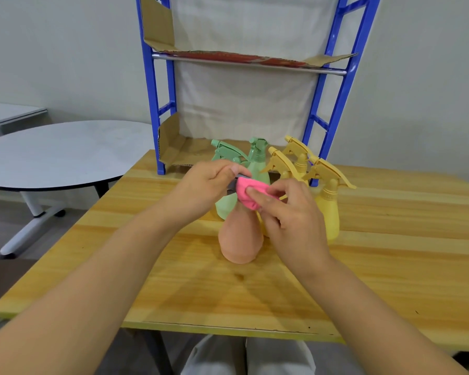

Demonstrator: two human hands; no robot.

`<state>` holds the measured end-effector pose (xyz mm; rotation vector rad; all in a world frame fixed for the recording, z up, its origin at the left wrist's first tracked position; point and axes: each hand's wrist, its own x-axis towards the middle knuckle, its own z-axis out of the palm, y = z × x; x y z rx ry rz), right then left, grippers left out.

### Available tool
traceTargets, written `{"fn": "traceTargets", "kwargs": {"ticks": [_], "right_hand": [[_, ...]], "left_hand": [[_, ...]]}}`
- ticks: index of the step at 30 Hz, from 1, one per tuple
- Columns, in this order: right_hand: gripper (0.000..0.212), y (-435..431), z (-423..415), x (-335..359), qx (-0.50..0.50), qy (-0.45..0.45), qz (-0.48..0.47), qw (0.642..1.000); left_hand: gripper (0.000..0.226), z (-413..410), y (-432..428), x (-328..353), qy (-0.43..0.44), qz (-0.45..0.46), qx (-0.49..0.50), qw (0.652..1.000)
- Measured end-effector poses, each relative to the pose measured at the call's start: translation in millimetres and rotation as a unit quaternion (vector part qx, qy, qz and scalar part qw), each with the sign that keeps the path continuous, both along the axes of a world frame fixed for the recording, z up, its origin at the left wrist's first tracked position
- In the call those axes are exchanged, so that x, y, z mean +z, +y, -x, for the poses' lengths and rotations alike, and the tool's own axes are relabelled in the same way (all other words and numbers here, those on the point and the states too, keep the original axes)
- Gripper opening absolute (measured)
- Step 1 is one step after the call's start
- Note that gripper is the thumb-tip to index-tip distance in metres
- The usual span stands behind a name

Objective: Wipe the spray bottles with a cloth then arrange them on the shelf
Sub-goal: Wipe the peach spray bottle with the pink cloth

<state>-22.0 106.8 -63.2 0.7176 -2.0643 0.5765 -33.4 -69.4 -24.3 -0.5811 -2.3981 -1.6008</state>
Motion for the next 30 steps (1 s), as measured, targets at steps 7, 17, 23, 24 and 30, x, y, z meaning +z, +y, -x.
{"fn": "traceTargets", "kwargs": {"ticks": [7, 17, 23, 24, 30], "right_hand": [[0.038, -0.3, -13.6, -35.3, 0.017, -0.062, -0.099, 0.993], [0.029, 15.7, -26.7, -63.8, 0.050, -0.128, -0.209, 0.968], [0.037, 15.9, -12.0, -25.8, 0.056, -0.078, -0.067, 0.993], [0.042, 13.5, -7.7, -19.7, 0.052, -0.071, -0.054, 0.995], [0.036, 8.5, -0.4, -39.1, 0.060, -0.045, -0.092, 0.993]], "left_hand": [[0.031, -1.5, 1.0, 0.9, 0.021, 0.042, 0.022, 0.999], [0.030, 2.1, 3.8, 4.1, -0.010, 0.057, 0.049, 0.997], [0.029, 7.4, 3.6, 14.4, 0.041, 0.114, 0.054, 0.991], [0.031, 8.1, 4.5, 14.0, 0.038, 0.110, 0.051, 0.992], [0.033, 12.1, 4.5, 9.2, 0.023, 0.105, 0.036, 0.994]]}}
